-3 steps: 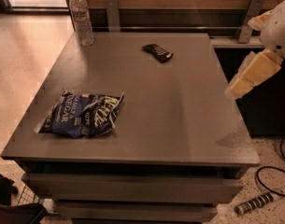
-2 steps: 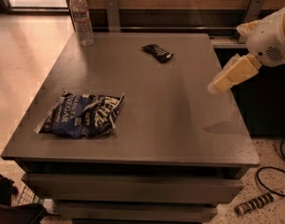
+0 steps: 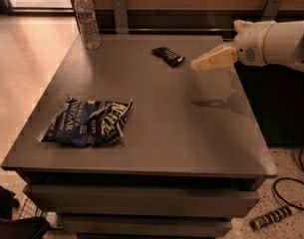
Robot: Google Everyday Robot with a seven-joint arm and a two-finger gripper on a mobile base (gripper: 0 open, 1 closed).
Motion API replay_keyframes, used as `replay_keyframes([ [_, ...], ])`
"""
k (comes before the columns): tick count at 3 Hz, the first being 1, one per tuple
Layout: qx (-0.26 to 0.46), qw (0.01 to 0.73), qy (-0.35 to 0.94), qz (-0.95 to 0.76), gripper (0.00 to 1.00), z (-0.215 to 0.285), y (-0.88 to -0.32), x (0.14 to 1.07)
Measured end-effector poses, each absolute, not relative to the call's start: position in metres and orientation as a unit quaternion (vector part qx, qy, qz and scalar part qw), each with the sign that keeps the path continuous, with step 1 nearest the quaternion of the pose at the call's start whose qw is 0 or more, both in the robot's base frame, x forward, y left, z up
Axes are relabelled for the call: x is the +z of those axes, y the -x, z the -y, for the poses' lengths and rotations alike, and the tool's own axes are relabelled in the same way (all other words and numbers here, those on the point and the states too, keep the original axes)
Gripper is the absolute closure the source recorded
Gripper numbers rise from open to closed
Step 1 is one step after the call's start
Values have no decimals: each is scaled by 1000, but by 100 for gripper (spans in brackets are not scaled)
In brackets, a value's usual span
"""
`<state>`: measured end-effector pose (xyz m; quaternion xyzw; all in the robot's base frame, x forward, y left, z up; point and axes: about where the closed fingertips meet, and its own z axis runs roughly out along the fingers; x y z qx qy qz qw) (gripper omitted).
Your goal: Move rxbar chocolate near blue chip bag
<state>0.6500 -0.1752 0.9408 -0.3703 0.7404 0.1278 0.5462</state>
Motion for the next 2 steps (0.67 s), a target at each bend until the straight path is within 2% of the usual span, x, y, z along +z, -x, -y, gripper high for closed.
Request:
replay_keyframes([
  [1,133,574,329,-738,0,180,-683,937],
  [2,134,575,330,-737,0,178,-686,935],
])
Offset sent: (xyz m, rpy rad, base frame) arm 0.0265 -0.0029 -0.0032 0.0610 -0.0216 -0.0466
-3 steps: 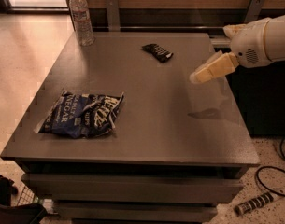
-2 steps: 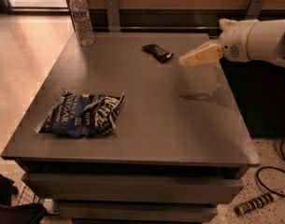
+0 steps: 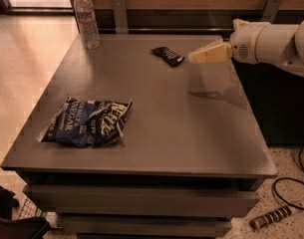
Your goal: Move rxbar chocolate near blue chip bag
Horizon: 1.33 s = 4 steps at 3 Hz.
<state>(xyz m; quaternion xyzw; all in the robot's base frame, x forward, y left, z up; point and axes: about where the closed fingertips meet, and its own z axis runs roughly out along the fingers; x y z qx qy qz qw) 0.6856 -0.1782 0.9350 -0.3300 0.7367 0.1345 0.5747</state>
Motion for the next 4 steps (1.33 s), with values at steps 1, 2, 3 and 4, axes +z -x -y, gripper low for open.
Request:
replay_keyframes([
  [1,147,580,336,-727,0,168,-702,922],
  [2,170,588,336,-715,0,149,-737,897],
  [3,193,588,328,-713,0,135,-768,867],
  [4,204,585,314,-720,0,129,-788,847],
])
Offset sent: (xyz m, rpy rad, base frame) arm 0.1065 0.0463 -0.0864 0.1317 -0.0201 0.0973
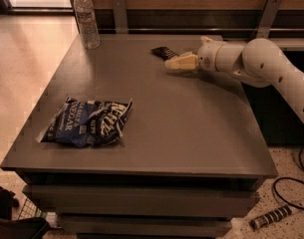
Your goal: Move rxbar chocolate near blue chip bag
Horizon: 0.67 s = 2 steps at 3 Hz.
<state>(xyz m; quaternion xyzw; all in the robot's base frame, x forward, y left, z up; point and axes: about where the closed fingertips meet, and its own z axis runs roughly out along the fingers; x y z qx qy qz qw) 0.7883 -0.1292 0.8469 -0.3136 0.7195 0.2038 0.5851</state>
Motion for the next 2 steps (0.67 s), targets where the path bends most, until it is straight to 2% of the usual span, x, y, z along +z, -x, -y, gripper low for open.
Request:
replay_keyframes([
  [2,229,547,310,-744,0,111,-804,820],
])
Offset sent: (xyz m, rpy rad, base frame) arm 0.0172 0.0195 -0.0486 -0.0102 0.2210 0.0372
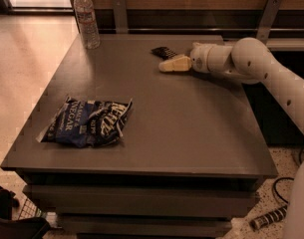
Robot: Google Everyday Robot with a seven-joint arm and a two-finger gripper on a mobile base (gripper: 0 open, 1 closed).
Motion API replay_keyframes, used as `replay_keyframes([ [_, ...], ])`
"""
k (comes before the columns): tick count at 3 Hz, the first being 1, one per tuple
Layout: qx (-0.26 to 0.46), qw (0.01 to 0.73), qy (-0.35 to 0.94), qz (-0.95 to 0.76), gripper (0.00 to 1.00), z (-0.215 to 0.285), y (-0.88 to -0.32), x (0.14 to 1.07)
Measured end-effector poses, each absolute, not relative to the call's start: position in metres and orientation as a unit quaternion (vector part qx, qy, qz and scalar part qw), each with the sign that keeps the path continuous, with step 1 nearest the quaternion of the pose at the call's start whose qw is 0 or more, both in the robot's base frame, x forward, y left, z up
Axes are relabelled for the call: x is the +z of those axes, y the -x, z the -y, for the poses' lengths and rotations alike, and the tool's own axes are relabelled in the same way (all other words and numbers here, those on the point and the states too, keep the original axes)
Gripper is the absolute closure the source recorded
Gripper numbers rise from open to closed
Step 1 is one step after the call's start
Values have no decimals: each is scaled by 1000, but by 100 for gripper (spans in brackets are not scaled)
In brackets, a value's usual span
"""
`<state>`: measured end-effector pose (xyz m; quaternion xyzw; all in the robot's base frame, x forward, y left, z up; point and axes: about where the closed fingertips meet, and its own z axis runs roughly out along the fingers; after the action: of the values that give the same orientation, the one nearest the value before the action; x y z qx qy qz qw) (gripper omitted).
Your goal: Move rxbar chocolate near blue chip bag
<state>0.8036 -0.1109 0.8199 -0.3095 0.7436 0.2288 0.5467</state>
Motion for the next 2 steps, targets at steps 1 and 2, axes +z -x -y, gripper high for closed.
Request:
replay_keyframes([
  [1,240,513,301,-767,18,105,-806,803],
  [2,240,513,301,-767,49,105,-806,807],
])
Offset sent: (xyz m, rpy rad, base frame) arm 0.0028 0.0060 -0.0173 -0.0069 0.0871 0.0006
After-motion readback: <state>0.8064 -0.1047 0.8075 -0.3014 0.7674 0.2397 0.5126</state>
